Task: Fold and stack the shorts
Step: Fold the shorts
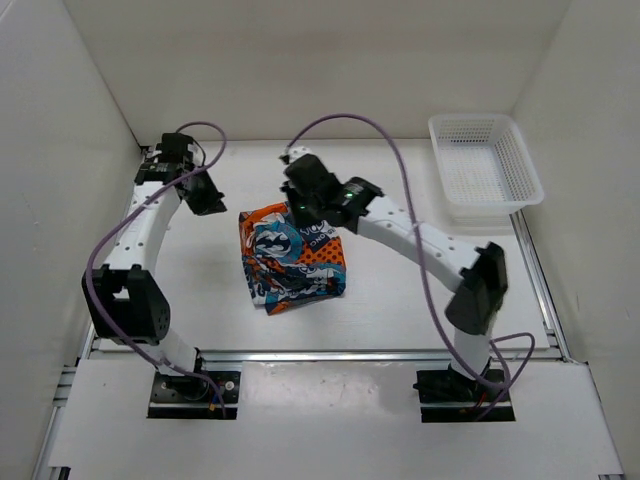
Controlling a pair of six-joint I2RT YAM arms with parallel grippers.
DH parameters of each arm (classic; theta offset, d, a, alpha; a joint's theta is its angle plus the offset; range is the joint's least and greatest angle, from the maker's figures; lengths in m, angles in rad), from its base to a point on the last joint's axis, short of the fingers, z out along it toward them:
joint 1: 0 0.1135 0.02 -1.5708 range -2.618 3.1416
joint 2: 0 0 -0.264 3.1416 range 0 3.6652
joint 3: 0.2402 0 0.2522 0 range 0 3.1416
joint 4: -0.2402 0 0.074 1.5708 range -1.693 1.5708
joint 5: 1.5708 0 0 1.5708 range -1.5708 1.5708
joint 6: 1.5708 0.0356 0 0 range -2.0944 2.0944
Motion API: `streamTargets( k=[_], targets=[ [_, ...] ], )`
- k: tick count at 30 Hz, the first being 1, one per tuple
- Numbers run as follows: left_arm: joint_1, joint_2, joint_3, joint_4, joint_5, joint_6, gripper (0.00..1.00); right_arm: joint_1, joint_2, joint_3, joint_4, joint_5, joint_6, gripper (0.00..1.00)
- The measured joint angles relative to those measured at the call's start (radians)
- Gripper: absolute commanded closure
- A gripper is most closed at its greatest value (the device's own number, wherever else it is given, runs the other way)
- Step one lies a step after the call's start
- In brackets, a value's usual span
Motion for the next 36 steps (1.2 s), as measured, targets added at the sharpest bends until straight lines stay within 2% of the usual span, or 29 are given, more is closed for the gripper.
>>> streamTargets(
  k=[3,6,11,17,20,21,22,23,24,26,31,33,36],
  targets=[
    [-0.087,-0.03,0.027,0.001,0.026,0.022,0.9,-0.079,-0.146,-0.165,0.042,-0.037,0.041,0.91],
    [-0.174,0.001,0.017,0.012,0.054,0.031,0.9,-0.167,-0.197,-0.313,0.09,-0.102,0.071,0.89],
    [-0.237,0.183,-0.005,0.054,0.068,0.033,0.9,-0.183,-0.095,-0.494,0.143,-0.185,0.097,0.89],
    [-0.232,0.402,-0.01,0.08,0.042,0.033,0.9,-0.166,0.043,-0.556,0.189,-0.229,0.113,0.89],
    [-0.233,0.397,0.002,0.07,0.039,0.043,0.9,-0.167,0.012,-0.554,0.182,-0.208,0.122,0.58],
    [-0.233,0.388,0.013,0.064,0.035,0.048,0.87,-0.167,-0.009,-0.549,0.164,-0.19,0.121,0.29],
    [-0.233,0.375,0.026,0.059,0.029,0.055,0.74,-0.167,-0.035,-0.544,0.146,-0.166,0.125,0.17],
    [-0.235,0.356,0.04,0.05,0.023,0.065,0.66,-0.167,-0.069,-0.533,0.123,-0.134,0.125,0.11],
    [-0.239,0.335,0.061,0.032,0.016,0.07,0.55,-0.167,-0.114,-0.518,0.103,-0.097,0.12,0.01],
    [-0.243,0.27,0.106,0.0,0.006,0.082,0.22,-0.166,-0.217,-0.486,0.066,-0.02,0.122,0.0],
    [-0.243,-0.005,0.181,-0.05,-0.003,0.107,0.18,-0.17,-0.51,-0.46,0.001,0.234,0.152,0.0],
    [-0.244,-0.138,0.185,-0.053,0.0,0.114,0.0,-0.174,-0.606,-0.478,-0.033,0.335,0.173,0.0],
    [-0.249,-0.334,0.163,-0.048,-0.006,0.106,0.0,-0.183,-0.716,-0.544,-0.097,0.465,0.207,0.0]
  ],
)
